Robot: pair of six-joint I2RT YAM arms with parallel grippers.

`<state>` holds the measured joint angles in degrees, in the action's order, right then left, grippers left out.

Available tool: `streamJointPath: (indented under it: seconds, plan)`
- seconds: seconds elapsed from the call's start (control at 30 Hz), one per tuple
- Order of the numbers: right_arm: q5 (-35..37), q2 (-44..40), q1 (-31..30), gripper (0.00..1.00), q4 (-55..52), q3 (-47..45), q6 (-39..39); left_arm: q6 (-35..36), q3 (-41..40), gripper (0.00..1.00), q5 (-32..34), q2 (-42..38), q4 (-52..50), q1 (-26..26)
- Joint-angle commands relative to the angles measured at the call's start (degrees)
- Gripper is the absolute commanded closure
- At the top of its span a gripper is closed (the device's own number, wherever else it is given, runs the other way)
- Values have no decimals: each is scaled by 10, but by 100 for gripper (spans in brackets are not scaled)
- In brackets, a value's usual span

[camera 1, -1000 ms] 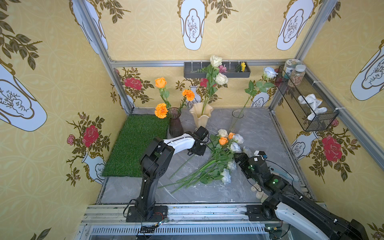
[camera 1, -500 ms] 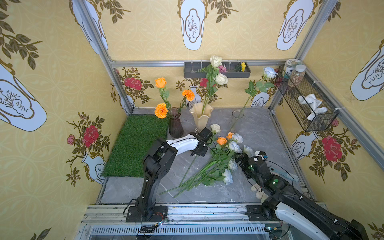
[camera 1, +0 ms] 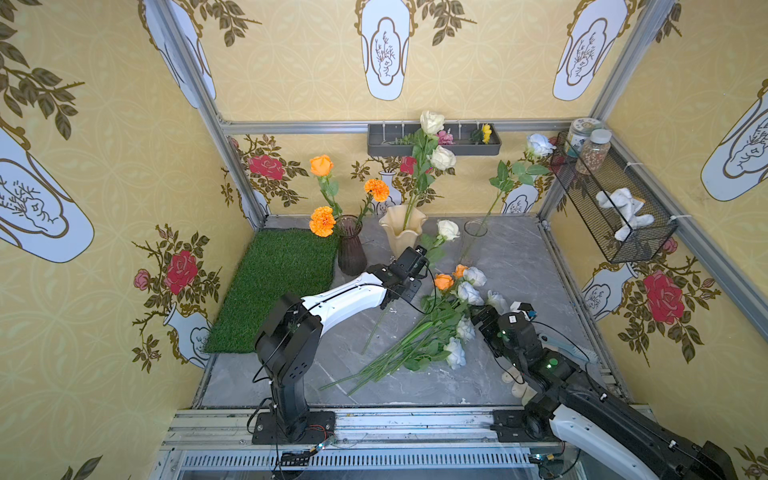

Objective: Arrange the flowers in different vases according to their colors
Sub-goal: Pick up the flower at the center of the board, then insert the flower into the vase.

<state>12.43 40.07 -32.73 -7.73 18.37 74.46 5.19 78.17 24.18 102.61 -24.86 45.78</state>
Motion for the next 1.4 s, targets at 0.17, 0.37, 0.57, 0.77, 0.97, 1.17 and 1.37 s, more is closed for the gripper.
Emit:
streamJointPath:
  seconds: [0.17, 0.37, 0.57, 0.77, 0.97, 1.17, 1.37]
  plan:
    - [23, -49, 0, 3, 26, -22, -20, -11, 27, 100, 24, -72, 55, 7]
    - [24, -68, 0, 3, 49, -36, -31, -12, 80, 100, 25, -125, 79, 6]
    - [21, -60, 0, 3, 60, -37, -38, 26, 167, 100, 38, -132, 143, -4]
    - [19, -59, 0, 3, 69, -38, -42, 51, 324, 100, 17, -67, 164, -47]
    - [19, -54, 0, 3, 84, -42, -49, 50, 415, 100, -26, -8, 209, -83]
    - [18, -47, -1, 3, 93, -42, -55, 45, 446, 100, -70, 43, 249, -107]
    - [21, -41, 1, 3, 101, -43, -58, 27, 451, 100, -98, 92, 277, -137]
